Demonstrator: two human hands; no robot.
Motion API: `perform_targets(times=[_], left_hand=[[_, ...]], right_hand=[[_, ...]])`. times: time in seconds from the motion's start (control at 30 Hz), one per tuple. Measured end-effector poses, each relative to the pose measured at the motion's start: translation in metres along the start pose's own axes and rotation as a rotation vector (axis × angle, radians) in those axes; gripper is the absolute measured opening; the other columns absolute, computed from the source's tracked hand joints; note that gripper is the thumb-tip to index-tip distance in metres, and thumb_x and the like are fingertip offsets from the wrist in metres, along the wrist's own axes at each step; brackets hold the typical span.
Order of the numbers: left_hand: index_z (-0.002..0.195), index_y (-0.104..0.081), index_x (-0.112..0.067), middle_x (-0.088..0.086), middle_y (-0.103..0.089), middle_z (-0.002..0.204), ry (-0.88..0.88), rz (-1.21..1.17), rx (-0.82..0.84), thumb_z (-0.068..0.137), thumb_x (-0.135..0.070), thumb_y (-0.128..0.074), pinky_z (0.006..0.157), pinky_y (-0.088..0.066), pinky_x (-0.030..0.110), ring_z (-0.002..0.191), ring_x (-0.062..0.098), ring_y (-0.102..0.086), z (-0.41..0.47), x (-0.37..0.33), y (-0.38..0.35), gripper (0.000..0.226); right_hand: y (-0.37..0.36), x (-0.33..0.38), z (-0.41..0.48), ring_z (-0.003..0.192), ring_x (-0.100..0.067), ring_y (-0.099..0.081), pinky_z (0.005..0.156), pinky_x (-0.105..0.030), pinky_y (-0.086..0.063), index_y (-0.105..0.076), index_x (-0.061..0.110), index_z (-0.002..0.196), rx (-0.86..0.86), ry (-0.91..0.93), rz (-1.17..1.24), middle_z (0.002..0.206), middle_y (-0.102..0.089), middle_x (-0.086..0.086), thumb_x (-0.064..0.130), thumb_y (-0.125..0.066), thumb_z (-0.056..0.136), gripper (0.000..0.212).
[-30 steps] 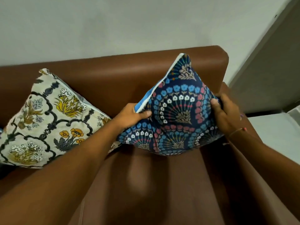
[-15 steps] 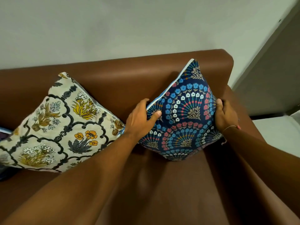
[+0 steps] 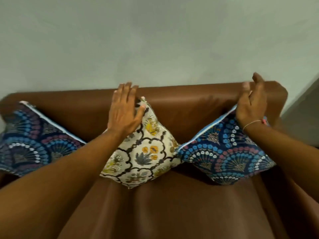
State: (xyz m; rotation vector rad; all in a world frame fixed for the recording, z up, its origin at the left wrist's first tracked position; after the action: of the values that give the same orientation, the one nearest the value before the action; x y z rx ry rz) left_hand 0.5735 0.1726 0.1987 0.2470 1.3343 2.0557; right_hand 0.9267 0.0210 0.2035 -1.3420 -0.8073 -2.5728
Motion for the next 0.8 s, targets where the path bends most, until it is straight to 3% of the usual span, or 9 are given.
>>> perform_targets(times=[0.1,0.23,0.4,0.53,0.63,0.7,0.8], left_hand=[[0.153,-0.025,-0.012,0.017,-0.024,0.163,0.078,0.077,-0.029,0.096,-0.048,-0.040,0.123,-0.014,0.051,0.152,0.034,-0.014,-0.013,0.094,0.053,0.069],[0.152,-0.026,-0.012,0.019,-0.028,0.160,0.177,0.089,-0.043,0.092,-0.055,-0.042,0.122,-0.016,0.052,0.150,0.037,-0.017,-0.037,0.214,0.107,0.076],[0.156,-0.014,-0.007,0.018,-0.017,0.165,0.399,0.016,0.073,0.077,-0.075,-0.049,0.124,-0.011,0.049,0.153,0.034,-0.009,-0.096,0.357,0.124,0.111],[0.158,-0.001,-0.011,0.014,-0.006,0.167,0.570,-0.018,0.323,0.045,-0.098,-0.052,0.124,-0.008,0.050,0.154,0.031,-0.003,-0.149,0.463,0.096,0.151],[0.157,-0.004,-0.017,0.012,-0.014,0.166,0.578,-0.028,0.499,0.032,-0.095,-0.067,0.123,-0.014,0.053,0.152,0.032,-0.012,-0.180,0.516,0.075,0.161],[0.156,-0.013,-0.019,0.010,-0.027,0.161,0.539,-0.058,0.541,0.026,-0.088,-0.078,0.119,-0.025,0.053,0.147,0.033,-0.025,-0.191,0.534,0.064,0.160],[0.152,-0.024,-0.021,0.006,-0.041,0.152,0.513,-0.144,0.479,0.020,-0.077,-0.087,0.113,-0.036,0.053,0.139,0.030,-0.040,-0.196,0.552,0.057,0.156]], right_hand=[[-0.063,0.079,-0.019,0.142,-0.030,-0.034,0.117,-0.041,-0.024,-0.035,0.005,0.148,0.079,0.099,0.019,0.152,-0.041,-0.017,0.040,-0.037,0.101,0.059],[-0.159,0.169,-0.075,0.144,-0.031,-0.029,0.119,-0.042,-0.022,-0.034,0.007,0.149,0.227,0.165,0.013,0.153,-0.039,-0.017,0.046,-0.034,0.100,0.062],[-0.295,0.243,-0.196,0.149,-0.028,-0.018,0.121,-0.043,-0.015,-0.030,0.013,0.151,0.538,0.284,-0.044,0.157,-0.035,-0.012,0.053,-0.037,0.097,0.067],[-0.401,0.249,-0.291,0.148,-0.030,-0.019,0.120,-0.043,-0.017,-0.024,0.012,0.153,0.886,0.294,-0.118,0.157,-0.034,-0.014,0.065,-0.048,0.089,0.086],[-0.460,0.232,-0.342,0.146,-0.032,-0.025,0.116,-0.049,-0.027,-0.014,0.011,0.156,1.128,0.126,-0.183,0.159,-0.029,-0.014,0.076,-0.066,0.069,0.120],[-0.484,0.224,-0.361,0.143,-0.033,-0.027,0.113,-0.054,-0.032,-0.011,0.014,0.156,1.188,0.097,-0.268,0.157,-0.030,-0.011,0.079,-0.073,0.054,0.135],[-0.512,0.222,-0.378,0.129,-0.033,-0.040,0.100,-0.056,-0.041,-0.031,0.021,0.140,1.205,0.174,-0.390,0.138,-0.047,-0.007,0.078,-0.077,0.045,0.120]])
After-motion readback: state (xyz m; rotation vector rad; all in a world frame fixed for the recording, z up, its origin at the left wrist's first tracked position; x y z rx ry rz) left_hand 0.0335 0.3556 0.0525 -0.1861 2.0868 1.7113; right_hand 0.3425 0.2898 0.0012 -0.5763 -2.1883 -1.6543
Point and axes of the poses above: each hand's wrist, its own z-axis towards the middle knuckle, its own y-axis out of the back of the hand, x = y × z, the point moved 7 cm from there along z, towards the middle knuckle
